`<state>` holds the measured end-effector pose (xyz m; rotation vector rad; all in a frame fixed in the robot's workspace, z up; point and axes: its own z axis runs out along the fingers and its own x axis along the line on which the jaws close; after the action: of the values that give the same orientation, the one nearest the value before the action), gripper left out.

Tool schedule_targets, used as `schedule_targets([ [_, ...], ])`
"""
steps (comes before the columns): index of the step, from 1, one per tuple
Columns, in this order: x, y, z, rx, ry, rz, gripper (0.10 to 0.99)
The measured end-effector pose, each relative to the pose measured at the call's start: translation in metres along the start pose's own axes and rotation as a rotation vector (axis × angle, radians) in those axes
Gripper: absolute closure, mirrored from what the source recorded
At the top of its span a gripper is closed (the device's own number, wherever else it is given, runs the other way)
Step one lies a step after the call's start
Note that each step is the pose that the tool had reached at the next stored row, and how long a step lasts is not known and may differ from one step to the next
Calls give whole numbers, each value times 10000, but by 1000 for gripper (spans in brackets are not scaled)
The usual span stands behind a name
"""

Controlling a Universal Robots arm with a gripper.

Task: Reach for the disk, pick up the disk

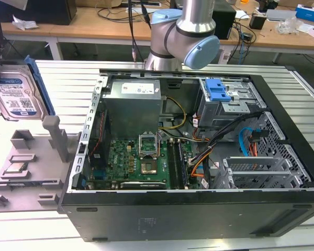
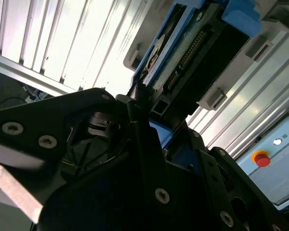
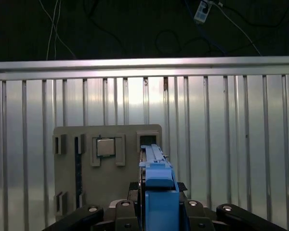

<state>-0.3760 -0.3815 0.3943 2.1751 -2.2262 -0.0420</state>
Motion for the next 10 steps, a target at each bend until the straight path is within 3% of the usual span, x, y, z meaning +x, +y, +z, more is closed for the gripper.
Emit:
schedule_targets([
  [10,0,-7,-148,-1,0,0,722],
])
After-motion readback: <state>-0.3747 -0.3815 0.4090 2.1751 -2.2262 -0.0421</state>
